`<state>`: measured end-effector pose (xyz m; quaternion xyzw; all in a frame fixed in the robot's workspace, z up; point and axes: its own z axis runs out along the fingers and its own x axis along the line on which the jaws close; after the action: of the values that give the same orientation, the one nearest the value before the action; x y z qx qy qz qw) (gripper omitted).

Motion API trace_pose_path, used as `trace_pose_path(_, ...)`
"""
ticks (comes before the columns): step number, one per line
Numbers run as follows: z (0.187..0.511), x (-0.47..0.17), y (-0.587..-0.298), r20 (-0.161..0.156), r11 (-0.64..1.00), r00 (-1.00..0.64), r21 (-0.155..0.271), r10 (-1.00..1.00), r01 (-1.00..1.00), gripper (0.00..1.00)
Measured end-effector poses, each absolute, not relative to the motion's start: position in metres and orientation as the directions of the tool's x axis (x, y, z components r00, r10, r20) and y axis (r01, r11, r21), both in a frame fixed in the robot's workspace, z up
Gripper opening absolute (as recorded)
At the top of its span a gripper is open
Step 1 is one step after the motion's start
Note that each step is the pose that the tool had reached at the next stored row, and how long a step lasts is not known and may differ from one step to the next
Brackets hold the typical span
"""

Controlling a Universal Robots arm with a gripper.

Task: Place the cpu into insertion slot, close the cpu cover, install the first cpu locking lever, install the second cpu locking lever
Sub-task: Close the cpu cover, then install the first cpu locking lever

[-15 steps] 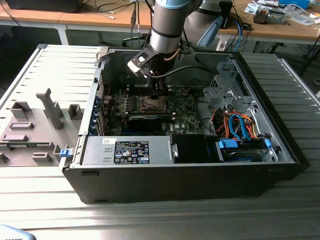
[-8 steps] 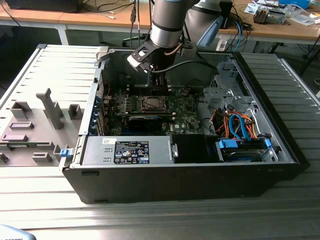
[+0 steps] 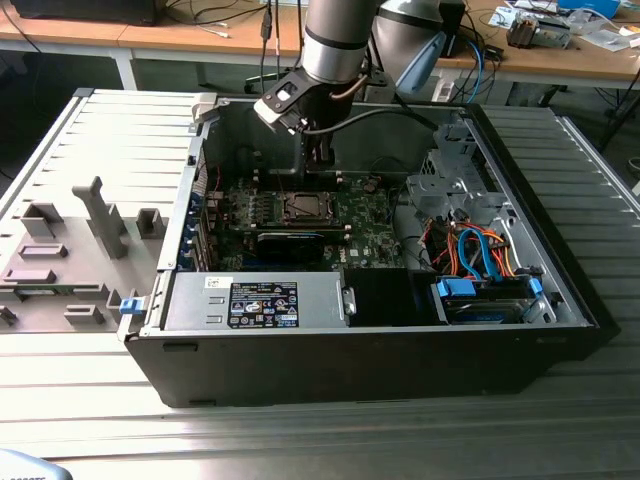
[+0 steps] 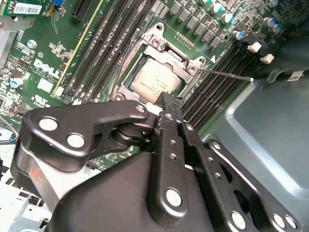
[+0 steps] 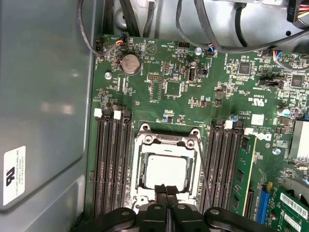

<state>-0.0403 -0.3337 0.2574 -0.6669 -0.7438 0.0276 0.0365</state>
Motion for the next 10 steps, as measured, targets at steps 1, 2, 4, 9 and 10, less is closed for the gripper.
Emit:
trace_pose_path(1, 0.2575, -0.0403, -0.3337, 0.017, 0.109, -0.108, -0.09, 0.994, 0.99, 0.11)
trace_pose_path(2, 0.2576, -0.0403, -0.3337, 0.017, 0.109, -0.108, -0.09, 0.994, 0.99, 0.11)
trace_pose_path(4, 0.2576, -0.0403, -0.3337, 0.017, 0.109, -0.108, -0.09, 0.994, 0.99, 0.11)
trace_pose_path(9, 0.2578, -0.0403, -0.3337, 0.017, 0.109, -0.108, -0.09, 0.994, 0.99, 0.11)
trace_pose_path(10, 0.2578, -0.0403, -0.3337, 0.017, 0.11, -0.109, -0.09, 0.994, 0.99, 0.11)
